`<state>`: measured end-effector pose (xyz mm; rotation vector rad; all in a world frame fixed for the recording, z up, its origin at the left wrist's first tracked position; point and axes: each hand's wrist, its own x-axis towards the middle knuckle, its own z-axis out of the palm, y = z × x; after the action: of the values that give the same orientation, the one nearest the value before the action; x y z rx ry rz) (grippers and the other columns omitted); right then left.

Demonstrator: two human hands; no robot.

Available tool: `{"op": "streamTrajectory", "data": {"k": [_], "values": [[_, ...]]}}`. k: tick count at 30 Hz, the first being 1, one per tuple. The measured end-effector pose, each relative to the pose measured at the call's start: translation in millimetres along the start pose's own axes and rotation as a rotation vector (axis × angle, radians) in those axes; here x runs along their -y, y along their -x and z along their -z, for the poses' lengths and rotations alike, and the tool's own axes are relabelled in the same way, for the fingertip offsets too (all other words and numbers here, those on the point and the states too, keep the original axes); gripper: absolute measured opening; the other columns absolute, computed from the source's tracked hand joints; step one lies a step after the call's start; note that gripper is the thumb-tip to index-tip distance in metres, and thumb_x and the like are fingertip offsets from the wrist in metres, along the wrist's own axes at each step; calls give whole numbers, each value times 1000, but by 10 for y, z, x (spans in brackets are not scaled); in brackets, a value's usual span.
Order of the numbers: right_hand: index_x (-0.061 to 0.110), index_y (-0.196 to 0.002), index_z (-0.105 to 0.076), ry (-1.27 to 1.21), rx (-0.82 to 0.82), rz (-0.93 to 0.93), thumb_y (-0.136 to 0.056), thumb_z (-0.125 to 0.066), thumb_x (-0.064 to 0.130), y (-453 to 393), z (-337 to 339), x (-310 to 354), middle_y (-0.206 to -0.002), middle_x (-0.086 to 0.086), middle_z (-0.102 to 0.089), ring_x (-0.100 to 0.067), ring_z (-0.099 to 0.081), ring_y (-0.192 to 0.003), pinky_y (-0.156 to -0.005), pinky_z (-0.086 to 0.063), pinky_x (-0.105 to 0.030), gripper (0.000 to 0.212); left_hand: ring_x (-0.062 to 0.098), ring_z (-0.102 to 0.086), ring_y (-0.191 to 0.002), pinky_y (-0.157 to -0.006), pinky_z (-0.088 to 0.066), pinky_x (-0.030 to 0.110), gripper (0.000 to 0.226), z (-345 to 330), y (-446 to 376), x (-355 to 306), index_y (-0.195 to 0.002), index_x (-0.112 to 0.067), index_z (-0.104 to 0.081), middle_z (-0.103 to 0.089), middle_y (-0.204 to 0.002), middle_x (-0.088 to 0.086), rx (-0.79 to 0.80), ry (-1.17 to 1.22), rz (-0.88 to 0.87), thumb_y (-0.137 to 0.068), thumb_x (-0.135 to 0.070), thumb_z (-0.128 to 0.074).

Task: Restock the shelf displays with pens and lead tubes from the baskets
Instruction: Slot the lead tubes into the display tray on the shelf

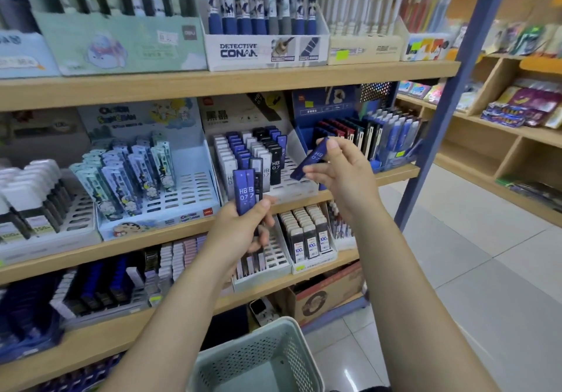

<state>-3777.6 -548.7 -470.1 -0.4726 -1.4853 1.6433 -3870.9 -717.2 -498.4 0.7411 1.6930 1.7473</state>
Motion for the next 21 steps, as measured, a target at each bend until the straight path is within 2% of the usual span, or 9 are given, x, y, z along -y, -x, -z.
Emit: {"op": "streamTrajectory", "data": {"k": [2,6,12,14,17,21], "values": [[13,-119,-61,7,11,10,-107,-46,28,-104,-22,-40,-113,-8,-68,-26,-73,-91,-82,-59,-33,25,13,-50,-51,-44,-34,20,13,-62,-58,3,-107,-16,-66,-63,-77,4,8,-1,-10,-102,-23,-56],[10,-122,-61,-9,83,-28,-106,-48,27,-294,-47,-140,-114,-12,-70,-26,-72,-97,-87,-59,-33,26,16,-51,-50,-43,-33,23,13,-157,-158,62,-111,-11,-53,-66,-72,2,6,-25,-42,-103,-21,-54],[7,-121,-62,66,251,-45,-106,-48,25,-485,-119,-282,-111,-12,-71,-26,-69,-91,-91,-57,-39,27,18,-57,-50,-42,-34,25,7,-198,-233,92,-111,-21,-53,-69,-75,2,0,-32,-82,-103,-21,-54],[11,-118,-65,118,250,-28,-105,-49,26,-523,-136,-279,-108,-9,-72,-22,-68,-85,-86,-57,-37,25,19,-58,-54,-41,-35,25,7,-190,-254,100,-110,-19,-55,-70,-75,0,-7,-21,-91,-103,-22,-54],[18,-110,-68,195,195,-25,-103,-54,29,-563,-200,-274,-94,-4,-72,-20,-64,-73,-70,-54,-34,19,21,-59,-55,-41,-36,26,11,-173,-284,102,-108,-12,-55,-71,-75,0,-21,-20,-101,-103,-22,-54],[22,-105,-72,156,61,22,-99,-61,22,-584,-307,-284,-80,7,-69,-13,-57,-58,-53,-45,-27,12,20,-58,-53,-41,-36,27,9,-144,-295,83,-105,-12,-54,-69,-74,-1,-22,3,-113,-103,-21,-54]]}}
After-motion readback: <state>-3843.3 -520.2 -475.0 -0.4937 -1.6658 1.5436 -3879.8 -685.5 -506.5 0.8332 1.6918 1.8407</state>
